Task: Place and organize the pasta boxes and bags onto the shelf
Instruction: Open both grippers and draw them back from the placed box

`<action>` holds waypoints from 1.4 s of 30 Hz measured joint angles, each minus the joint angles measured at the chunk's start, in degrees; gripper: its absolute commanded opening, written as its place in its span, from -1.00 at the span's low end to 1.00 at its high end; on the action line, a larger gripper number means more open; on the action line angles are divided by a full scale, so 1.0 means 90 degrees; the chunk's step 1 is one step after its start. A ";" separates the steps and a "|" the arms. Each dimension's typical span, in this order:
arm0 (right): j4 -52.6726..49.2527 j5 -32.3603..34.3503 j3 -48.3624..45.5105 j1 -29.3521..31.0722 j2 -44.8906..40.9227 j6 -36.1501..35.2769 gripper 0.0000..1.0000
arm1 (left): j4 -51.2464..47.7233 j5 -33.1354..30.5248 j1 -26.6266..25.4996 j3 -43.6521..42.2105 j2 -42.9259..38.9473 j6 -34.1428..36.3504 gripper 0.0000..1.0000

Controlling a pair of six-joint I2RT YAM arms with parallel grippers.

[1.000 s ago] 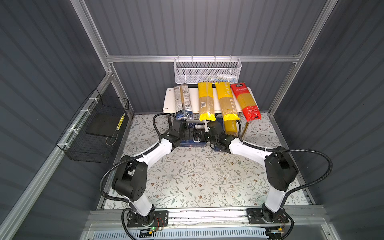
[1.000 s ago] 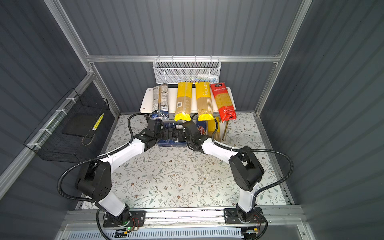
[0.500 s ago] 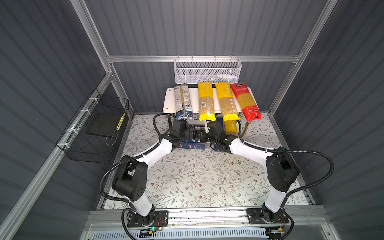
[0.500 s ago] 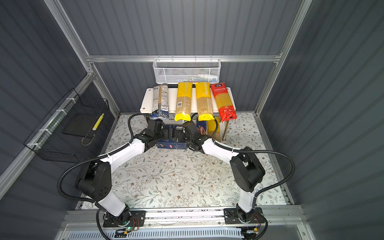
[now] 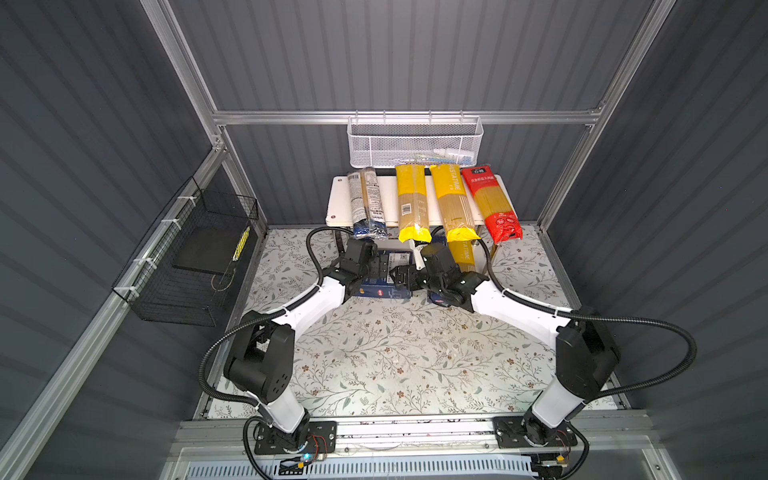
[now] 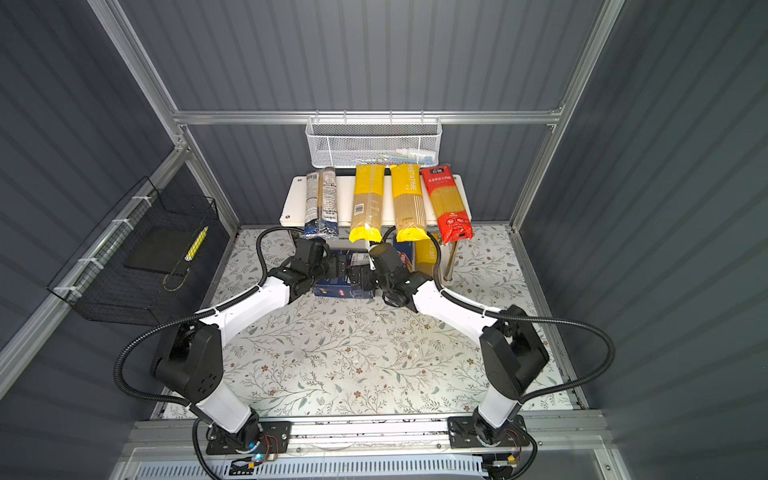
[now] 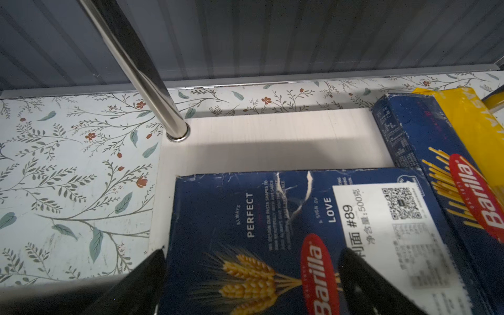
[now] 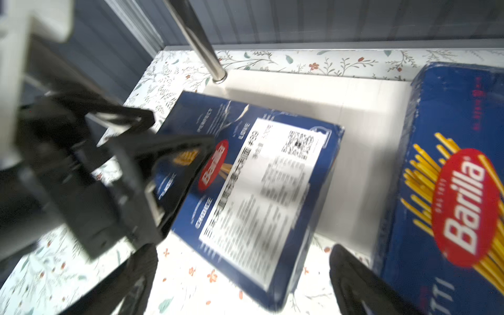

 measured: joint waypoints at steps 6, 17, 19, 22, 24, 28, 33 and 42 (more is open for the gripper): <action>-0.0005 -0.0219 -0.0750 0.0423 -0.0656 -0.0136 0.98 | -0.0121 -0.0027 0.0000 -0.0287 -0.0491 -0.0024 0.99; 0.0367 -0.0838 -0.1059 0.1345 -0.0291 -0.0306 0.96 | -0.0495 -0.0097 0.0000 -0.1071 -0.1620 -0.0294 0.99; 0.0556 -0.0986 -0.1032 0.1435 -0.0036 -0.0287 0.95 | -0.0648 -0.0119 0.0000 -0.1243 -0.1902 -0.0410 0.99; 0.0809 -0.1222 -0.0947 0.1520 0.0357 -0.0231 0.96 | -0.0860 -0.0114 0.0000 -0.1625 -0.2482 -0.0624 0.99; 0.0962 -0.1353 -0.0809 0.1549 0.0644 -0.0204 0.97 | -0.1027 -0.0112 0.0000 -0.1899 -0.2873 -0.0763 0.99; 0.1197 -0.1469 -0.0568 0.1569 0.1030 -0.0189 0.98 | -0.1409 -0.0238 0.0000 -0.2458 -0.3563 -0.1025 0.99; 0.1287 -0.1472 -0.0151 0.1566 0.1428 -0.0277 0.98 | -0.1957 -0.0634 0.0000 -0.2914 -0.4359 -0.1353 0.99; 0.1265 -0.1375 0.0459 0.1413 0.1974 -0.0452 0.98 | -0.2356 -0.1158 0.0000 -0.3038 -0.4420 -0.1887 0.99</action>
